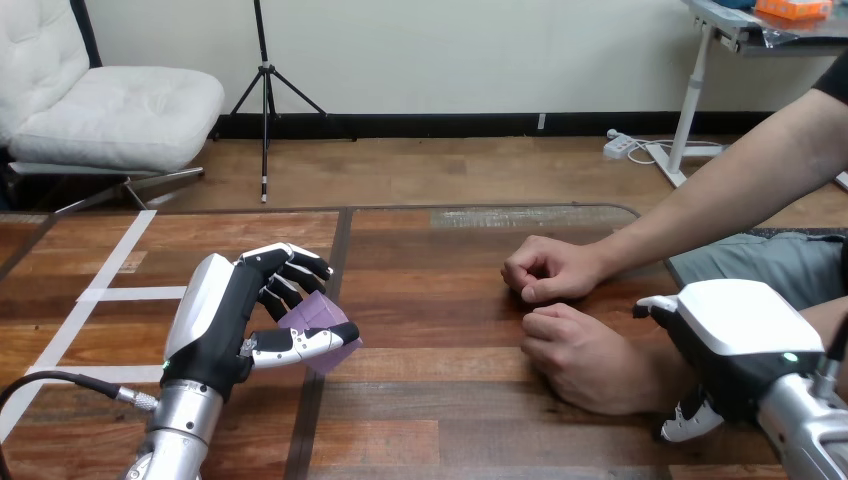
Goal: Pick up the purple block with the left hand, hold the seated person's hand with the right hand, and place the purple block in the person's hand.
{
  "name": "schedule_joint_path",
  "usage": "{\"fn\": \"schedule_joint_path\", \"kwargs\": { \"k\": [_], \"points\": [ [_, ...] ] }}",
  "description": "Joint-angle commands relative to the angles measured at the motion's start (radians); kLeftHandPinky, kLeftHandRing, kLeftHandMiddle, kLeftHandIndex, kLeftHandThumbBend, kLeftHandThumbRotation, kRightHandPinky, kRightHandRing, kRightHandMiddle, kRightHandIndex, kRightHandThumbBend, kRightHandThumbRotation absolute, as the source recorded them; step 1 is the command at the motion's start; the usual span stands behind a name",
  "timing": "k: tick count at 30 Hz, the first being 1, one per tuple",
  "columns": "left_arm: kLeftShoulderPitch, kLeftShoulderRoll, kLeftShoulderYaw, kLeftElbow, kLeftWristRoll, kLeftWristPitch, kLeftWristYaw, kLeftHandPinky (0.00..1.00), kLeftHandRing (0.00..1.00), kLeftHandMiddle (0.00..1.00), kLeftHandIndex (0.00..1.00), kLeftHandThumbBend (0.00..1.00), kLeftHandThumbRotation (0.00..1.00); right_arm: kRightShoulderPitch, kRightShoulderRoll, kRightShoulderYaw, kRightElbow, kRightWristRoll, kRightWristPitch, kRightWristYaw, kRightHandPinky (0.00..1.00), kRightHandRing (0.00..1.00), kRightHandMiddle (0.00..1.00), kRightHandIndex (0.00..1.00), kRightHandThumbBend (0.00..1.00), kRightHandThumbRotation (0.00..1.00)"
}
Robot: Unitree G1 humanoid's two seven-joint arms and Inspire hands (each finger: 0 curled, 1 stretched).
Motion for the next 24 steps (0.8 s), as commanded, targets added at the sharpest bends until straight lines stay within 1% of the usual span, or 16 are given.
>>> {"fn": "schedule_joint_path", "kwargs": {
  "k": [1, 7, 12, 17, 21, 24],
  "points": [
    [-0.032, 0.008, 0.018, -0.043, 0.002, -0.024, 0.017, 0.39, 0.45, 0.53, 0.56, 0.65, 0.13, -0.096, -0.041, 0.020, 0.007, -0.028, 0.012, 0.029, 0.84, 0.86, 0.87, 0.84, 0.83, 0.09],
    [-0.032, 0.011, 0.017, -0.043, 0.006, -0.031, 0.021, 0.39, 0.45, 0.53, 0.56, 0.65, 0.13, -0.118, -0.042, 0.033, 0.023, -0.037, 0.028, 0.064, 0.83, 0.85, 0.86, 0.84, 0.83, 0.08],
    [-0.031, 0.013, 0.016, -0.044, 0.007, -0.037, 0.024, 0.39, 0.45, 0.53, 0.57, 0.65, 0.12, -0.132, -0.045, 0.043, 0.036, -0.043, 0.038, 0.079, 0.83, 0.85, 0.85, 0.83, 0.83, 0.07],
    [-0.030, 0.014, 0.015, -0.047, 0.012, -0.040, 0.031, 0.39, 0.46, 0.53, 0.57, 0.65, 0.12, -0.154, -0.047, 0.060, 0.052, -0.054, 0.066, 0.127, 0.83, 0.85, 0.85, 0.83, 0.81, 0.07],
    [-0.028, 0.013, 0.017, -0.049, 0.006, -0.041, 0.022, 0.40, 0.46, 0.53, 0.57, 0.65, 0.12, -0.166, -0.052, 0.070, 0.067, -0.057, 0.069, 0.138, 0.83, 0.85, 0.85, 0.83, 0.81, 0.07],
    [-0.028, 0.014, 0.016, -0.049, 0.010, -0.044, 0.026, 0.40, 0.46, 0.53, 0.57, 0.64, 0.12, -0.175, -0.054, 0.079, 0.080, -0.060, 0.071, 0.143, 0.82, 0.84, 0.84, 0.82, 0.81, 0.07]
  ]
}}
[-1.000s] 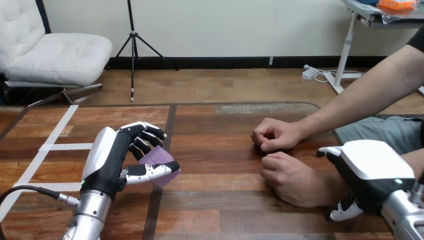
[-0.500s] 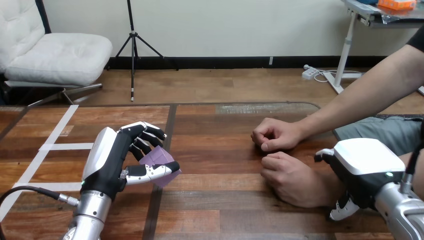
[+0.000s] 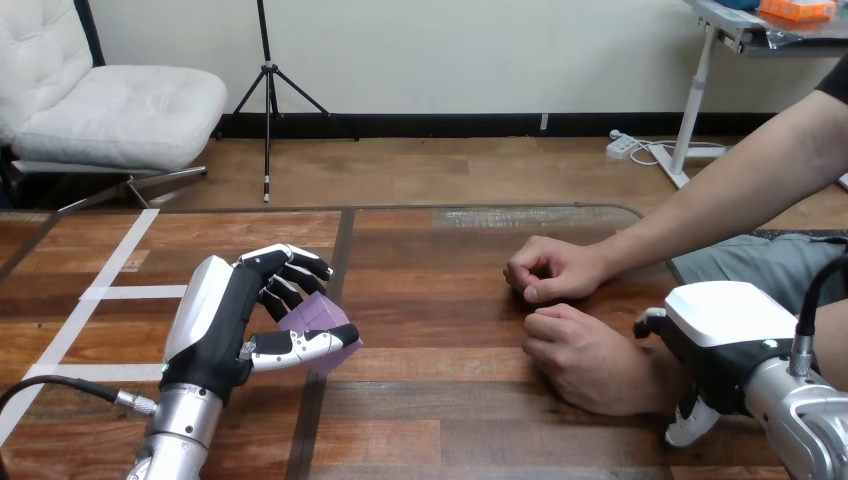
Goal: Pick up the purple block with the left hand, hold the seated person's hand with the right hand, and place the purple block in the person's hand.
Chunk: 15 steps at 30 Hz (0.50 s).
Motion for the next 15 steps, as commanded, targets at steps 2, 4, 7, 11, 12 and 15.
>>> {"fn": "schedule_joint_path", "kwargs": {
  "k": [2, 4, 7, 11, 12, 15],
  "points": [
    [-0.037, 0.015, 0.016, -0.050, 0.007, -0.026, 0.015, 0.40, 0.46, 0.53, 0.57, 0.64, 0.12, -0.085, -0.027, 0.018, 0.029, -0.018, 0.015, 0.012, 0.81, 0.84, 0.84, 0.82, 0.81, 0.07],
    [-0.037, 0.015, 0.017, -0.051, 0.006, -0.027, 0.014, 0.40, 0.46, 0.53, 0.57, 0.64, 0.12, -0.092, -0.028, 0.025, 0.039, -0.020, 0.019, 0.018, 0.81, 0.83, 0.84, 0.82, 0.80, 0.07],
    [-0.036, 0.015, 0.018, -0.052, 0.004, -0.030, 0.013, 0.39, 0.46, 0.53, 0.57, 0.64, 0.12, -0.101, -0.029, 0.035, 0.053, -0.023, 0.024, 0.023, 0.81, 0.83, 0.84, 0.82, 0.80, 0.07],
    [-0.036, 0.015, 0.018, -0.052, 0.004, -0.030, 0.012, 0.39, 0.45, 0.53, 0.57, 0.64, 0.13, -0.111, -0.030, 0.046, 0.073, -0.028, 0.026, 0.025, 0.79, 0.82, 0.83, 0.81, 0.80, 0.07],
    [-0.036, 0.015, 0.019, -0.053, 0.003, -0.029, 0.011, 0.39, 0.45, 0.53, 0.57, 0.64, 0.13, -0.112, -0.029, 0.047, 0.075, -0.028, 0.027, 0.025, 0.79, 0.81, 0.83, 0.81, 0.80, 0.07],
    [-0.035, 0.016, 0.019, -0.055, 0.005, -0.026, 0.013, 0.39, 0.45, 0.53, 0.57, 0.64, 0.13, -0.116, -0.026, 0.051, 0.088, -0.026, 0.029, 0.020, 0.78, 0.80, 0.82, 0.81, 0.80, 0.06]
  ]
}}
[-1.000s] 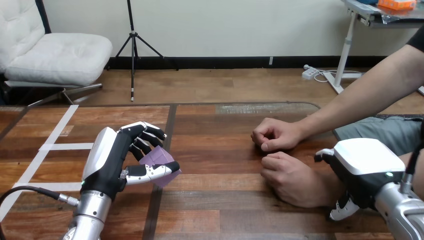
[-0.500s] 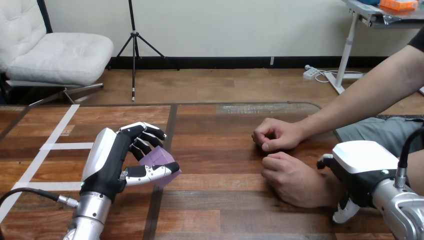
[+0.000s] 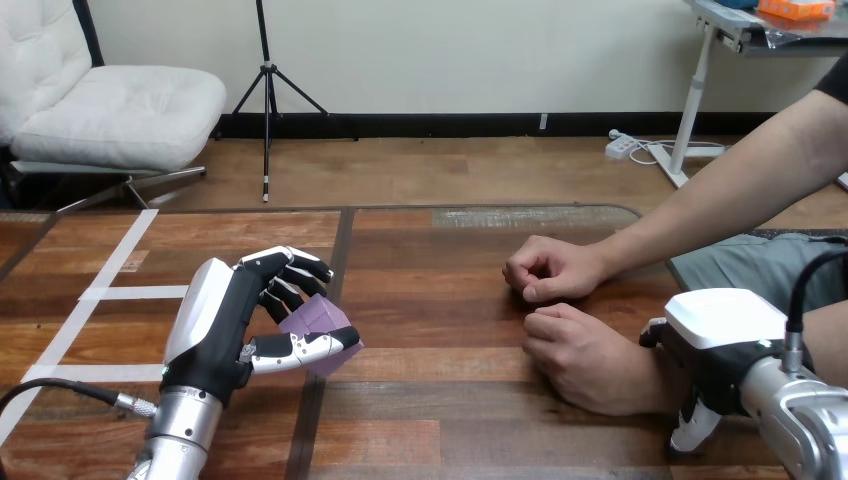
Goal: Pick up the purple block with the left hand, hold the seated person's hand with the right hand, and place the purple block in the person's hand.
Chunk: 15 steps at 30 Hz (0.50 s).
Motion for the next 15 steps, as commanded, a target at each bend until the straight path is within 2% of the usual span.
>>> {"fn": "schedule_joint_path", "kwargs": {
  "k": [1, 7, 12, 15],
  "points": [
    [-0.041, 0.016, 0.019, -0.053, 0.004, -0.021, 0.013, 0.39, 0.45, 0.53, 0.57, 0.64, 0.13, -0.077, -0.018, 0.015, 0.031, -0.009, 0.013, -0.004, 0.78, 0.80, 0.82, 0.81, 0.80, 0.06],
    [-0.040, 0.015, 0.020, -0.052, 0.000, -0.023, 0.007, 0.39, 0.45, 0.53, 0.57, 0.64, 0.13, -0.091, -0.023, 0.034, 0.057, -0.017, 0.015, -0.002, 0.73, 0.76, 0.79, 0.79, 0.79, 0.06],
    [-0.039, 0.016, 0.020, -0.053, 0.001, -0.022, 0.007, 0.39, 0.45, 0.53, 0.57, 0.64, 0.13, -0.099, -0.022, 0.044, 0.075, -0.019, 0.018, -0.005, 0.61, 0.68, 0.73, 0.75, 0.78, 0.06],
    [-0.039, 0.016, 0.020, -0.052, 0.002, -0.021, 0.008, 0.39, 0.45, 0.53, 0.57, 0.64, 0.13, -0.107, -0.020, 0.049, 0.087, -0.017, 0.026, 0.010, 0.58, 0.66, 0.71, 0.74, 0.77, 0.06]
  ]
}}
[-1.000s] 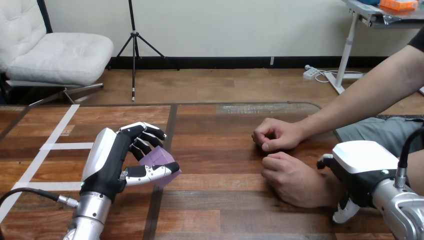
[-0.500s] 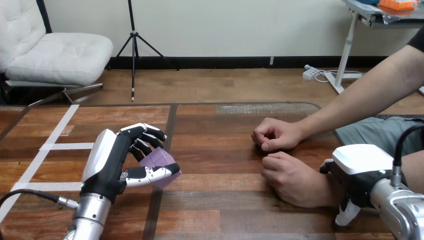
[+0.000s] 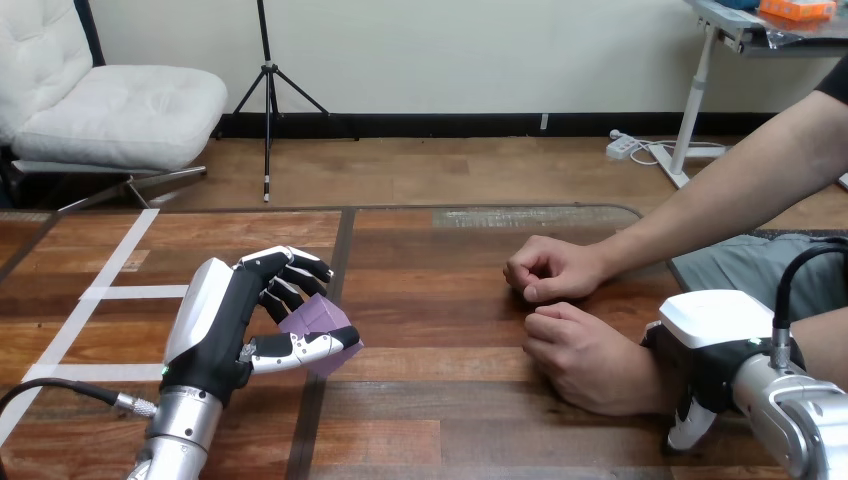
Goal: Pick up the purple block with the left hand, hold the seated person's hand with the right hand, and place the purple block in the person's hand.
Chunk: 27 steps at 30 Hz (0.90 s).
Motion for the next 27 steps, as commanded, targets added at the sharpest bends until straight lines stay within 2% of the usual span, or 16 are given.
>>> {"fn": "schedule_joint_path", "kwargs": {
  "k": [1, 13, 20, 27],
  "points": [
    [-0.040, 0.016, 0.019, -0.049, 0.003, -0.020, 0.009, 0.39, 0.45, 0.53, 0.57, 0.64, 0.13, -0.071, -0.017, 0.015, 0.034, -0.008, 0.022, 0.014, 0.57, 0.66, 0.71, 0.74, 0.77, 0.06],
    [-0.037, 0.017, 0.018, -0.054, 0.005, -0.020, 0.012, 0.39, 0.46, 0.54, 0.57, 0.64, 0.13, -0.101, -0.018, 0.043, 0.093, -0.003, 0.037, 0.028, 0.46, 0.59, 0.66, 0.73, 0.73, 0.05],
    [-0.037, 0.018, 0.019, -0.051, 0.002, -0.029, 0.010, 0.39, 0.46, 0.54, 0.57, 0.64, 0.13, -0.106, -0.018, 0.049, 0.115, 0.009, 0.028, 0.010, 0.33, 0.44, 0.54, 0.72, 0.73, 0.02],
    [-0.037, 0.018, 0.019, -0.053, 0.003, -0.027, 0.011, 0.39, 0.46, 0.54, 0.57, 0.64, 0.12, -0.107, -0.017, 0.053, 0.123, 0.013, 0.031, 0.000, 0.25, 0.35, 0.47, 0.71, 0.74, 0.01]
  ]
}}
